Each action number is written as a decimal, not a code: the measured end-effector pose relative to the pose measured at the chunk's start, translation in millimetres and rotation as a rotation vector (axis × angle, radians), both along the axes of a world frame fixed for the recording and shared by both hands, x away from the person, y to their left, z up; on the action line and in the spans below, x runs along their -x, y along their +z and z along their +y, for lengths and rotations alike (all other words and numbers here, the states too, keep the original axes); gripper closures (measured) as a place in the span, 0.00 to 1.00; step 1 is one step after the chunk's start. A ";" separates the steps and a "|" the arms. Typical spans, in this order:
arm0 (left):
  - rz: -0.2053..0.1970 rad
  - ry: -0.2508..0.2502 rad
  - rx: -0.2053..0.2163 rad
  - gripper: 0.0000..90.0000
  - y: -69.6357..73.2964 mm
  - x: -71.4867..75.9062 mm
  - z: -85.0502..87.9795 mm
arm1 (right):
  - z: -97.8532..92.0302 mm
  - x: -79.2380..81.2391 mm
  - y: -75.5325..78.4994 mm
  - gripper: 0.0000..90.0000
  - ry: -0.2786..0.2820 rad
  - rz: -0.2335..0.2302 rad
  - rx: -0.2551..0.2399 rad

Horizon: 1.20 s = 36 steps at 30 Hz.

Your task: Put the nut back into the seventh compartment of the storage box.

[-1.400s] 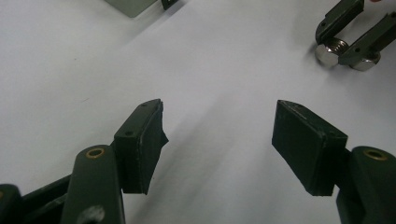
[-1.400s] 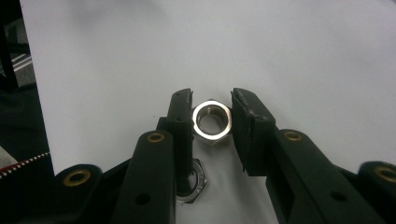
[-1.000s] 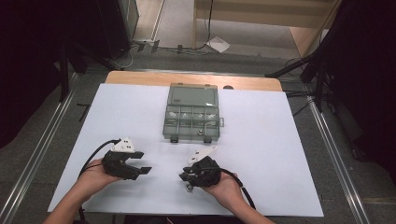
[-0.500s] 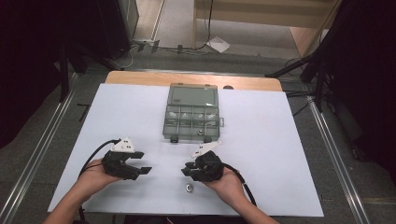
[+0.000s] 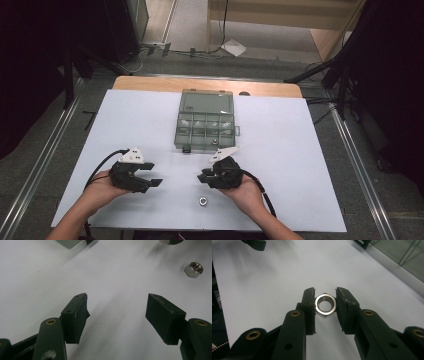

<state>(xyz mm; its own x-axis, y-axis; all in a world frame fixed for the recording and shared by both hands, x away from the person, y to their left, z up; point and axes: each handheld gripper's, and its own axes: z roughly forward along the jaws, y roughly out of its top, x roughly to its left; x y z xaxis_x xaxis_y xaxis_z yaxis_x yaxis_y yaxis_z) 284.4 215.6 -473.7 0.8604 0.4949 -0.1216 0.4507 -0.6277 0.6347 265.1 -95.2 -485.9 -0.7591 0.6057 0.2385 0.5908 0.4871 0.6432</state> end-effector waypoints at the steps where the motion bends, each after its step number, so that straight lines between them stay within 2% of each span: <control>1: 0.000 0.000 -0.001 0.38 0.1 0.0 0.0 | -0.6 -0.8 0.0 0.79 0.000 -0.003 -0.001; 3: 0.003 -0.001 -0.010 0.38 0.9 0.0 0.2 | -1.9 -1.8 0.5 0.79 -0.006 -0.003 0.002; 5: -0.002 0.004 0.005 0.38 -0.2 0.4 -0.3 | -3.7 -3.6 0.0 0.79 -0.009 -0.009 0.004; 9: -0.003 0.000 0.007 0.38 -0.1 0.1 -0.2 | -7.2 -7.6 -0.8 0.79 -0.021 -0.011 0.005; 12: 0.004 0.000 -0.012 0.38 1.2 0.2 0.3 | -9.1 -10.2 0.1 0.79 -0.029 -0.015 0.011; 13: -0.001 0.002 0.005 0.38 0.2 0.3 0.1 | -9.6 -10.7 0.5 0.79 -0.033 -0.015 0.009; 15: -0.003 0.002 0.012 0.38 0.0 0.4 0.1 | -10.6 -11.9 1.2 0.79 -0.036 -0.021 0.013; 36: -0.005 0.001 0.012 0.38 -0.4 0.4 -0.1 | -19.5 -21.9 7.5 0.79 -0.061 -0.035 -0.005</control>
